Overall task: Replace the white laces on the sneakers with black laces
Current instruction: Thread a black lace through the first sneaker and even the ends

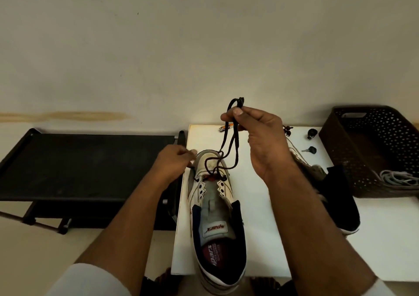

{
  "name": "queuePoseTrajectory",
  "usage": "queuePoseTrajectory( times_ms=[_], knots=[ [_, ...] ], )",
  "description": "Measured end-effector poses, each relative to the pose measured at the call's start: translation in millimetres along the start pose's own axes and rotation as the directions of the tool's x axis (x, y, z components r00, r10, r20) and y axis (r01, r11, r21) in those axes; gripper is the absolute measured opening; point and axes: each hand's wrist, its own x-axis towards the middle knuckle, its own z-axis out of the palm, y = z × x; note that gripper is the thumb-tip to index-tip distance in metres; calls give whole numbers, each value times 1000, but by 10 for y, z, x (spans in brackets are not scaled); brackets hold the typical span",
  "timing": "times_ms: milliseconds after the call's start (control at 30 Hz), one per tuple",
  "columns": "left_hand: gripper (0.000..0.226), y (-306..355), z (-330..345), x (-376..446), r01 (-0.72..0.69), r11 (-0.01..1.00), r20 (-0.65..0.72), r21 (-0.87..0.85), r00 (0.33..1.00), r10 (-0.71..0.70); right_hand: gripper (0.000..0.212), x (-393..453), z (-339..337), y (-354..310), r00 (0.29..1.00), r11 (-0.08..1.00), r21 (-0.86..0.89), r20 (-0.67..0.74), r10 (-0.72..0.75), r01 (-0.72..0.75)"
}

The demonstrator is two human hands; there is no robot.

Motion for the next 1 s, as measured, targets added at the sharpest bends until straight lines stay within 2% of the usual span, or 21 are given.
queuePoseTrajectory(
  times_ms=[100,233,300,467,600,767,900,1000],
  knots=[
    [26,268,-31,-209,-231,955,138,-184,956,258,16,-6,25,22,1000,1000,24,6,-3,3],
    [26,424,-18,-402,-360,901,315,-243,849,424,16,-37,30,-68,1000,999,40,5,-25,25],
    [28,482,19,-456,-422,867,264,-265,833,486,15,-44,23,-171,997,996,50,-6,-76,77],
    [39,597,82,-489,-567,737,-14,-368,796,605,14,-106,67,-335,977,976,58,15,-211,210],
    [31,564,102,-435,-587,703,-56,-401,782,621,14,-131,94,-336,979,978,49,14,-203,202],
    [15,466,192,-325,-522,747,13,-411,816,577,14,-117,89,-312,978,978,63,54,-203,199],
    [14,326,180,-178,-472,858,224,-201,831,509,12,-76,88,-280,964,965,29,47,-262,261],
    [10,192,123,-66,-429,901,316,-58,849,424,13,-59,70,-278,956,956,47,31,-291,289]
  ],
)
